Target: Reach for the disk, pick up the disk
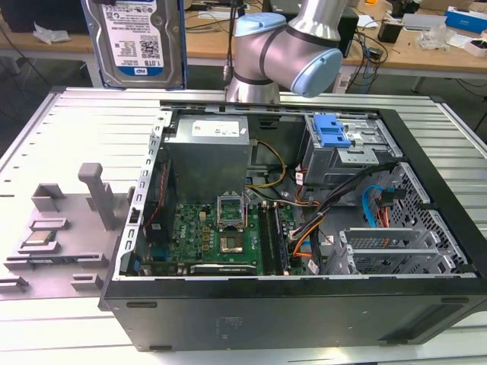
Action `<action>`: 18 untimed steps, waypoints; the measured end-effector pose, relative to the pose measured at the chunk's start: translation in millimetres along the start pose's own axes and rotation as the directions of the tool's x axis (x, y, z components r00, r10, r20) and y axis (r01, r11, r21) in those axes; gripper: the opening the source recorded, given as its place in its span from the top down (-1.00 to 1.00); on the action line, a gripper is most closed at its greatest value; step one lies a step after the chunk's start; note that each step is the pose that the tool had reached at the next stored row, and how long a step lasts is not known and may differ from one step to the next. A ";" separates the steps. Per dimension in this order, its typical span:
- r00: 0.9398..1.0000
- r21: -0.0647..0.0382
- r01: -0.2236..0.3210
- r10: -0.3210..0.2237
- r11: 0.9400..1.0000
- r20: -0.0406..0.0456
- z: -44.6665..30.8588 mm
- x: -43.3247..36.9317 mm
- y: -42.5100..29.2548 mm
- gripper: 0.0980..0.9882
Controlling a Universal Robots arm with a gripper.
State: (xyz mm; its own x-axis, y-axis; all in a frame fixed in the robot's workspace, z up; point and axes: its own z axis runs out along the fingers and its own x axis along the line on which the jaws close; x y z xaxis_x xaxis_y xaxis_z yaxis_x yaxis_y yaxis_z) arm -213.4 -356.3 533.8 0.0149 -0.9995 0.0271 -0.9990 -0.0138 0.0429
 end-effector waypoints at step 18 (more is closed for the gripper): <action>1.000 0.000 0.000 0.000 1.000 -0.003 7.0 0.3 -36.7 0.39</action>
State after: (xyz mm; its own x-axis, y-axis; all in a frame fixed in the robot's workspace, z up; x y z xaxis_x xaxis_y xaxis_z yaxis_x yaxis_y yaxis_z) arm -177.0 -356.3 525.2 0.0149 -0.9994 0.0299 -0.9990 -0.0136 0.0430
